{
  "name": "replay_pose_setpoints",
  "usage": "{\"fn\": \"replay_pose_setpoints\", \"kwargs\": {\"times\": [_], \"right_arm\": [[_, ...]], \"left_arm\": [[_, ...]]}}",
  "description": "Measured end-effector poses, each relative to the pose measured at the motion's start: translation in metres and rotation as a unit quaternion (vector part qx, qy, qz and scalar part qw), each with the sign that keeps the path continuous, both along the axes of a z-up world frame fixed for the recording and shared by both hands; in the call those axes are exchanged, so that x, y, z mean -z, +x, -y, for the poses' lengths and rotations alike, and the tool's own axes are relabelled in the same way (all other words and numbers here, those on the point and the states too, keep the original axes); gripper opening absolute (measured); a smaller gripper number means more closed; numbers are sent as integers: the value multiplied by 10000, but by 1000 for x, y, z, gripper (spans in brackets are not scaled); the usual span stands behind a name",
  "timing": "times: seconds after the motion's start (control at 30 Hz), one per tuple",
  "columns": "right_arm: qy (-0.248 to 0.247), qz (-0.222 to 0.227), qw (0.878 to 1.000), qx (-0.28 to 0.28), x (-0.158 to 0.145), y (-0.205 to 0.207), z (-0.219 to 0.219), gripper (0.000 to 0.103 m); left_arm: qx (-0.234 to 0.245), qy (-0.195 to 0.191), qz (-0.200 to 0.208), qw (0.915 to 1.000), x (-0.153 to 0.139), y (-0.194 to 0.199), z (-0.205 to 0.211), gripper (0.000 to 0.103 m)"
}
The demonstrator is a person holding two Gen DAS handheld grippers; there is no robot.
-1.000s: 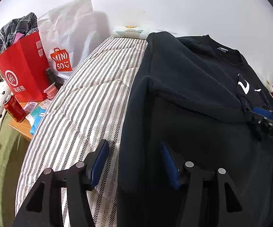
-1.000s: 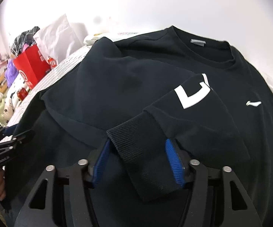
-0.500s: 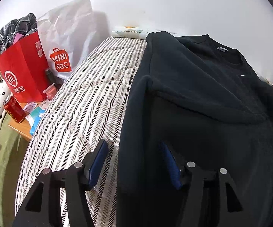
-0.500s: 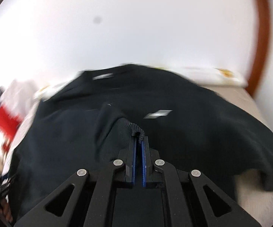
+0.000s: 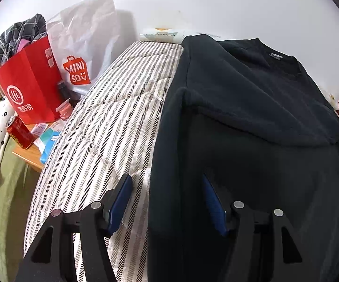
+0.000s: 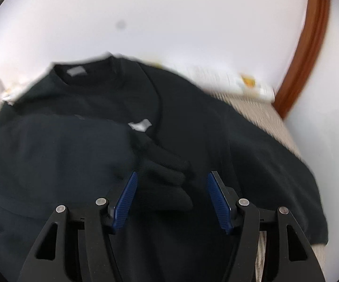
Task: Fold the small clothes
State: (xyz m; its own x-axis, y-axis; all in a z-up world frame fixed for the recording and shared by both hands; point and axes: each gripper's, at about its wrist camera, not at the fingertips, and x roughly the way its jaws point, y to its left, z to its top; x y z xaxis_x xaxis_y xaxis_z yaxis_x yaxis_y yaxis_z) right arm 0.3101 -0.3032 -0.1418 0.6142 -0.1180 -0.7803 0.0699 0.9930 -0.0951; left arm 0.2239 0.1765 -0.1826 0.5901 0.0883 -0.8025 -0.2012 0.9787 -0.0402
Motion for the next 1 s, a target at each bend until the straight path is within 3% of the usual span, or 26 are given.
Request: {"fn": "replay_pose_setpoints", "kwargs": {"times": [0.1,0.17,0.23,0.27,0.33,0.57,0.6,0.7,0.77,0.87,0.93,1.0], "right_arm": [[522,-282,9980,214,16,7,16,61],[840,-380,9955,238,26,10,20,56],[932,-236,9954,3,27,9,15,33],[826,-207,9963,-102,26,8,11,32],[450,-70,9987,-225,22,5,4,14],[912,844,9922,109,-33,-18,49,11],[866,827,9927,161,-33,-18,53,0],[453,453,9972,382,-14,-13,58,2],[717,69,9969,317,2,-12,63,2],[594,88,9979,251,5,-18,57,4],[674,55,9976,130,3,-19,51,27],[723,119,9972,134,2,-18,48,38]], "left_arm": [[62,33,-8,10000,0,0,2,60],[54,34,0,10000,1,1,2,61],[44,31,12,10000,1,1,2,62],[34,26,18,10000,2,1,2,63],[36,30,17,10000,2,2,1,63],[40,68,1,10000,2,3,1,64],[43,69,-3,10000,2,3,0,64],[34,51,-22,10000,2,3,0,64],[32,60,-37,10000,1,4,0,64],[37,80,-65,9999,0,5,1,64],[38,84,-77,9999,-1,5,1,64],[43,51,-80,9999,-2,4,1,63]]}}
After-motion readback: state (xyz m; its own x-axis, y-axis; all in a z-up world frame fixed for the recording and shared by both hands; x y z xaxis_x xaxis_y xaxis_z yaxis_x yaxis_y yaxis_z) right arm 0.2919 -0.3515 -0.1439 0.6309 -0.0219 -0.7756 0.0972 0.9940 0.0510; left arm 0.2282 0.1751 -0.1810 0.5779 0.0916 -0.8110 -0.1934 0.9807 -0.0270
